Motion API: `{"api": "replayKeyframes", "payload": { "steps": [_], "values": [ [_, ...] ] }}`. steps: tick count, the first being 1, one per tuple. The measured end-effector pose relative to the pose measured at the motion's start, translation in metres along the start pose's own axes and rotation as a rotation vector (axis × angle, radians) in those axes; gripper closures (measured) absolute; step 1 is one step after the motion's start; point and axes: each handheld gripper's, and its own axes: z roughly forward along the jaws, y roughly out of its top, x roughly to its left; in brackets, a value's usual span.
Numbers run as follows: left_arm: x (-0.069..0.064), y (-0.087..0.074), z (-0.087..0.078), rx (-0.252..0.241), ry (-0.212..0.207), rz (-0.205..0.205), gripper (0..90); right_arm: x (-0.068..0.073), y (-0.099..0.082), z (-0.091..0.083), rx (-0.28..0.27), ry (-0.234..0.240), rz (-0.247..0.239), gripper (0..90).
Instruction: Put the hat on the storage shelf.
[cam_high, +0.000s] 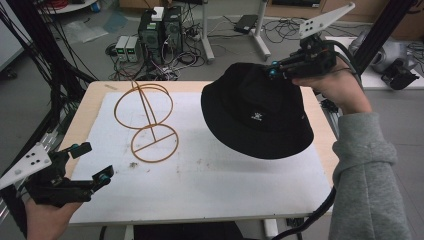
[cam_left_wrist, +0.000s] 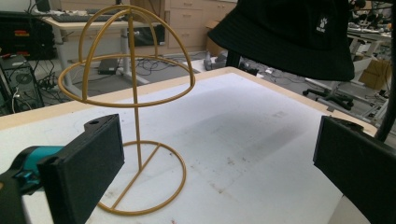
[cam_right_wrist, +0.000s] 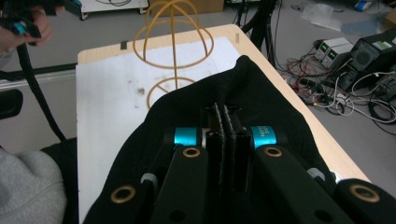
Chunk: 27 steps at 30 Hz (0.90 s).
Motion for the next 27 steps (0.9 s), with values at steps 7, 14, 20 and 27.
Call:
{"api": "replayKeyframes", "payload": {
  "steps": [7,14,20,27],
  "values": [
    [-0.002,-0.001,0.0,0.007,-0.002,0.003,2.2,0.0,0.02,0.005,-0.007,0.019,-0.028,88.9],
    [-0.004,-0.004,0.0,0.021,-0.001,0.004,2.2,0.001,0.041,0.012,-0.041,0.073,-0.062,88.9],
    [-0.005,-0.005,-0.001,0.023,0.005,0.005,2.2,0.002,0.061,0.022,-0.05,0.105,-0.085,88.9],
    [-0.008,-0.007,-0.001,0.034,0.004,0.012,2.2,-0.002,0.083,0.043,-0.058,0.139,-0.101,88.9]
  ]
}}
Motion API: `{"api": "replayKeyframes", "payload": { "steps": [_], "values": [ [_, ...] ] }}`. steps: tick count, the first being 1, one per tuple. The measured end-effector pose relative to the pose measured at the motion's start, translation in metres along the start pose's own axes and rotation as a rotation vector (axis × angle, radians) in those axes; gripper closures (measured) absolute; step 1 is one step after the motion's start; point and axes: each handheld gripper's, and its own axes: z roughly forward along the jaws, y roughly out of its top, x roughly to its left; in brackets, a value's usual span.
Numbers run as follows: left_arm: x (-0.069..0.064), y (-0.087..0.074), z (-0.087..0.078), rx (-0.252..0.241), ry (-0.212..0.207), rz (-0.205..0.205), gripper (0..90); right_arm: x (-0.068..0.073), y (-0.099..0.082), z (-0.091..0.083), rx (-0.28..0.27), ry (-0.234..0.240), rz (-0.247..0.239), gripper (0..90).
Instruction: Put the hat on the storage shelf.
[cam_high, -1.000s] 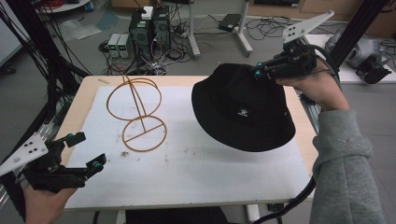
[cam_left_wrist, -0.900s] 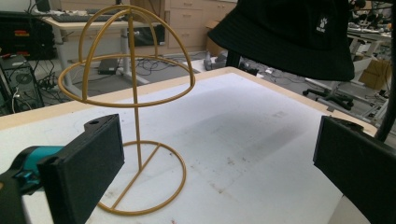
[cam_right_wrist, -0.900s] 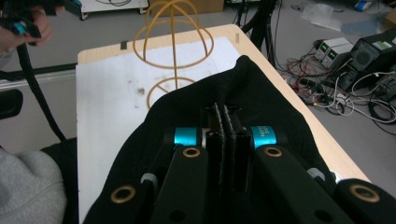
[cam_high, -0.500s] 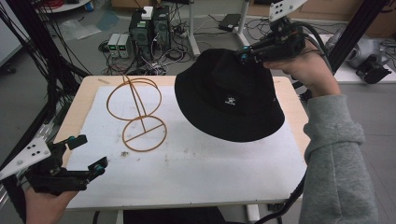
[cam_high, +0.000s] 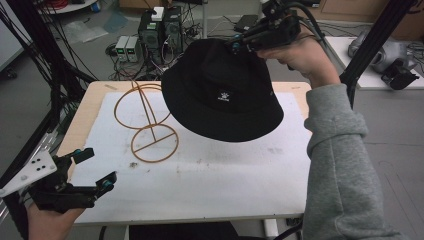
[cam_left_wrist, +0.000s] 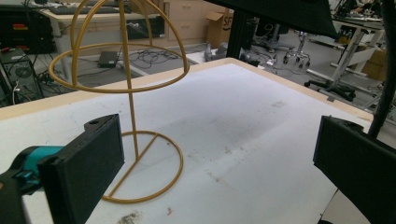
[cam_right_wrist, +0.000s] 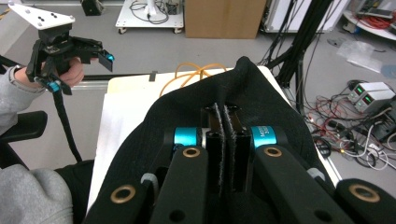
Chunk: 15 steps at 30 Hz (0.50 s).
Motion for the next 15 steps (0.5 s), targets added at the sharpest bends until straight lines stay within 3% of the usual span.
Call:
{"api": "replayKeyframes", "payload": {
  "steps": [7,15],
  "values": [
    [-0.001,0.001,-0.003,-0.003,0.002,0.003,2.1,-0.004,0.022,0.03,-0.001,0.036,-0.026,88.9],
    [-0.004,0.001,-0.009,-0.005,0.01,0.007,2.2,-0.003,0.038,0.047,-0.018,0.078,-0.04,88.9]
  ]
}}
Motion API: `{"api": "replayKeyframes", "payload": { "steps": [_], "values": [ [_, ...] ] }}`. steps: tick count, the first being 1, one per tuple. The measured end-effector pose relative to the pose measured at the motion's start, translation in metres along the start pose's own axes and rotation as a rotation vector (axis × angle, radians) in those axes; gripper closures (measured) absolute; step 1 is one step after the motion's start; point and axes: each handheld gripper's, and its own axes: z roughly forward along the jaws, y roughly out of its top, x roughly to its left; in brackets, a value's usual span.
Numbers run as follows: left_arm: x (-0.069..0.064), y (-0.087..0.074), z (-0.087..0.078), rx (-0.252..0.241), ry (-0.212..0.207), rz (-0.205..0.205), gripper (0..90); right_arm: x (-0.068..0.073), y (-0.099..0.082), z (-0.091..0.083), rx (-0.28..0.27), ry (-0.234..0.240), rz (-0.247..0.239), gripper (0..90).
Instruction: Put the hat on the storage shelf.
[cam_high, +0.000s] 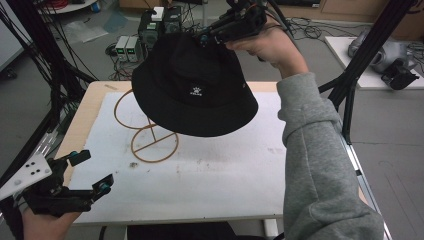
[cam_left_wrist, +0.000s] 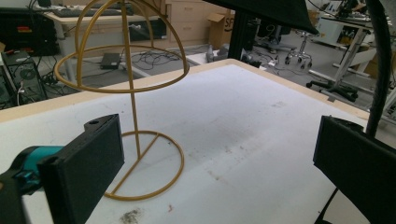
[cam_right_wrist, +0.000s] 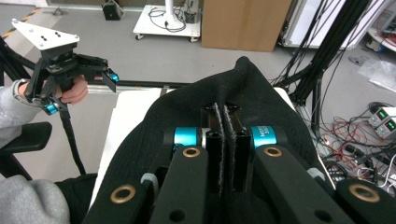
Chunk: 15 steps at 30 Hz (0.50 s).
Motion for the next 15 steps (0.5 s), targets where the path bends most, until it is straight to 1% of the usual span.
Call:
{"api": "replayKeyframes", "payload": {
  "steps": [5,6,7,10,15],
  "values": [
    [-0.002,-0.002,-0.003,0.004,0.008,0.001,2.1,-0.002,0.009,0.015,0.0,0.014,-0.016,88.9],
    [-0.002,-0.002,-0.004,0.008,0.011,0.004,2.1,-0.003,0.012,0.022,-0.006,0.02,-0.022,88.9],
    [-0.002,-0.003,-0.005,0.01,0.014,0.004,2.1,-0.003,0.012,0.022,-0.006,0.02,-0.022,88.9],
    [-0.003,-0.004,-0.009,0.008,0.022,0.001,2.1,-0.006,0.016,0.036,0.002,0.028,-0.031,88.9],
    [-0.006,-0.004,-0.01,0.011,0.024,0.006,2.1,-0.012,0.02,0.064,0.015,0.035,-0.029,88.9]
  ]
}}
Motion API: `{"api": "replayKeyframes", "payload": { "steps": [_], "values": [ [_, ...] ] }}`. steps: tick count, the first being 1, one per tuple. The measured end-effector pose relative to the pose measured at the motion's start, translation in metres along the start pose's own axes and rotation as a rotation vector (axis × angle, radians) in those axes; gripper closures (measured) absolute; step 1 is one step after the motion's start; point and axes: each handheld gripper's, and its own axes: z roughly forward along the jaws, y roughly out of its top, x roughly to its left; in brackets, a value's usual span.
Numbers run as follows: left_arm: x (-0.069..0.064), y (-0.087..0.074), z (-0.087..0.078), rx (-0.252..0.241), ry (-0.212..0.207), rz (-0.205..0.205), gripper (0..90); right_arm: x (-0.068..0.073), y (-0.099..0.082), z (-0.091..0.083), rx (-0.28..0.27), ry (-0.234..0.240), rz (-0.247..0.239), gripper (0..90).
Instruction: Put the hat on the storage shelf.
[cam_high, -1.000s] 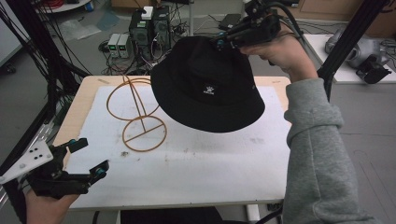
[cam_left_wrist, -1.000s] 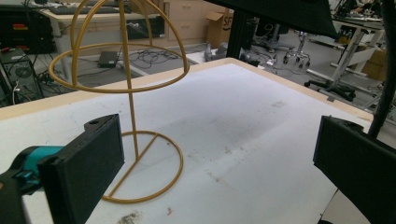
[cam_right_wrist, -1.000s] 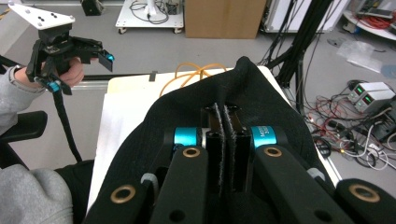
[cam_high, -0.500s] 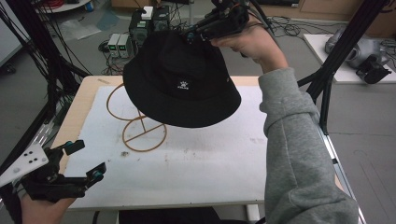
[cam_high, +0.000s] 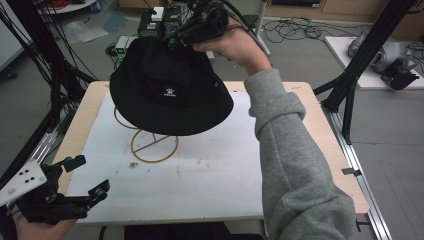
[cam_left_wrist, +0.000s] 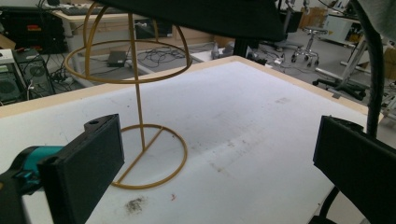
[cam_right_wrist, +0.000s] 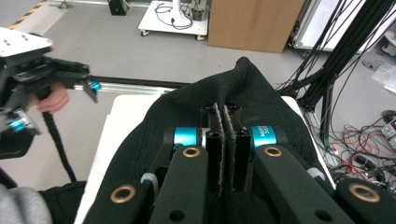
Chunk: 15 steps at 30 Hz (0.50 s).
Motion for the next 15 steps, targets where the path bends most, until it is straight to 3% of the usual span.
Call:
{"api": "replayKeyframes", "payload": {
  "steps": [7,15],
  "values": [
    [-0.002,-0.002,0.001,0.011,0.001,0.006,2.2,-0.008,0.005,0.041,0.006,0.024,0.009,88.9],
    [-0.001,-0.002,0.001,0.012,0.004,0.006,2.2,-0.012,0.008,0.074,0.038,0.039,0.005,88.9]
  ]
}}
